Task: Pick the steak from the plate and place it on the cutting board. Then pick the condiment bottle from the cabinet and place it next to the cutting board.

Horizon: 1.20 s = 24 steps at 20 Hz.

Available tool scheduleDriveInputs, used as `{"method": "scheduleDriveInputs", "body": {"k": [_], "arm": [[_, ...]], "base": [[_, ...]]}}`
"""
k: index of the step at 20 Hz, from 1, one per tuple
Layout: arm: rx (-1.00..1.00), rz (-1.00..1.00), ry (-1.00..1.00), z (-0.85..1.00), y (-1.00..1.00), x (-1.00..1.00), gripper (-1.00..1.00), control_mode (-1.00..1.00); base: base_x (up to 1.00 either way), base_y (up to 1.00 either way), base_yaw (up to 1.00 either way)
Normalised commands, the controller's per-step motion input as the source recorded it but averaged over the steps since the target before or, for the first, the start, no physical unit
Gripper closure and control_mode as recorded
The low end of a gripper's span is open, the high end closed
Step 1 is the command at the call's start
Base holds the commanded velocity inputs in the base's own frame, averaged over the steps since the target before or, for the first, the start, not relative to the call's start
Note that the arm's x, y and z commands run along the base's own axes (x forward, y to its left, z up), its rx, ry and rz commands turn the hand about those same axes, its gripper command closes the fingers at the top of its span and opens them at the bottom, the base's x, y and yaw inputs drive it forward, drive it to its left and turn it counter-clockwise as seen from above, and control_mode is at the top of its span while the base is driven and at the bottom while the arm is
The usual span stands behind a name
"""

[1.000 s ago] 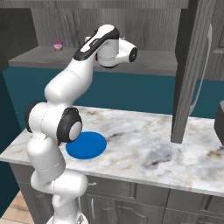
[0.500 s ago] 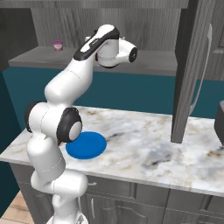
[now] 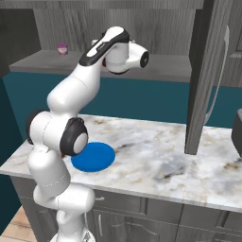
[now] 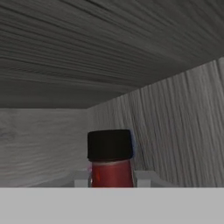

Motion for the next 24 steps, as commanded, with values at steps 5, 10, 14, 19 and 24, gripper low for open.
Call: {"method": "scheduleDriveInputs", "body": {"k": [5, 10, 14, 19, 24], "arm": [[0.0, 0.0, 0.0, 0.05, 0.0, -0.23, 1.0, -1.0], [0.0, -0.01, 0.01, 0.11, 0.0, -0.23, 1.0, -1.0], [0.0, -0.02, 0.03, 0.14, 0.0, -0.23, 1.0, -1.0], [0.0, -0.02, 0.02, 0.09, 0.0, -0.25, 1.0, -1.0], [0.0, 0.0, 0.0, 0.0, 0.0, -0.28, 1.0, -1.0]], "base": [[0.0, 0.0, 0.0], [0.0, 0.0, 0.0], [0.0, 0.0, 0.0], [0.0, 0.0, 0.0], [0.0, 0.0, 0.0]]}}
